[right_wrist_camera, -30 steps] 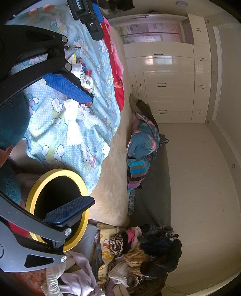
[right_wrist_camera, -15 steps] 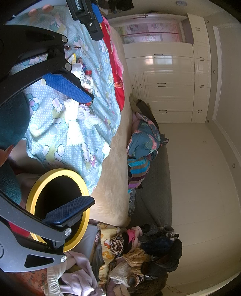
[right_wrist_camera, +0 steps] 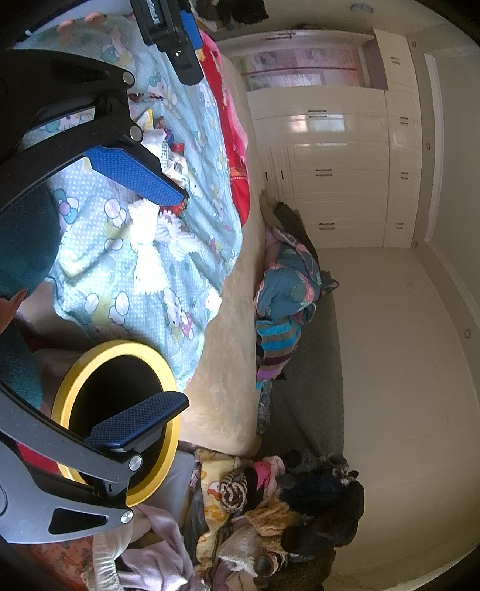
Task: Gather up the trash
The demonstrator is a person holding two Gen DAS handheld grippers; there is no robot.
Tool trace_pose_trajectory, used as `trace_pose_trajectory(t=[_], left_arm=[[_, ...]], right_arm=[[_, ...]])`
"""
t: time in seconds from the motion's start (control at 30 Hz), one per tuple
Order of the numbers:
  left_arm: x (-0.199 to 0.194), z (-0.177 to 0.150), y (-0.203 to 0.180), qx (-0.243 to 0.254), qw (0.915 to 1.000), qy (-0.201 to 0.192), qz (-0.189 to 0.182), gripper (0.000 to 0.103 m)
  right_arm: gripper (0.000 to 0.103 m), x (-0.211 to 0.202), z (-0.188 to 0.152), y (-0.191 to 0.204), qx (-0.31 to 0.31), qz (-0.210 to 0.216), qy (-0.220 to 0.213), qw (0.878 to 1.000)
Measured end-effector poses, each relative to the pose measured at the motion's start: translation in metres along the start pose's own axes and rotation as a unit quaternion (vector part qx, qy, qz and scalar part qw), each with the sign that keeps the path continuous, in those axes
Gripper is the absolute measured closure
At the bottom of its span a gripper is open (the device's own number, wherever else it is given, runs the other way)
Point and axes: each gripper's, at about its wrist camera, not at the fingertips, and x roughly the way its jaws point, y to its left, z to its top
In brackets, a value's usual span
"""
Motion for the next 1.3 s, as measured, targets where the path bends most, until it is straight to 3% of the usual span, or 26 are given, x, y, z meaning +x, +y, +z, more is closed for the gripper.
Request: trace_pose_trajectory(t=[0.7, 0.9, 1.3], left_arm=[[0.021, 0.013, 0.062, -0.056, 0.9966, 0.029, 0.053, 0.006], [0.033, 0.013, 0.072, -0.061, 0.9973, 0.037, 0.016, 0.006], [0.087, 0.008, 0.046, -0.05, 0.9914, 0.11, -0.05, 0.006]], right_arm=[[0.01, 0.045, 0.01, 0.049, -0.022, 0.064, 0.04, 0.997], [0.01, 0.067, 0.013, 0.049, -0.015, 0.049, 0.053, 0.997], [0.01, 0.132, 0.011, 0.013, 0.034, -0.003, 0.133, 0.991]])
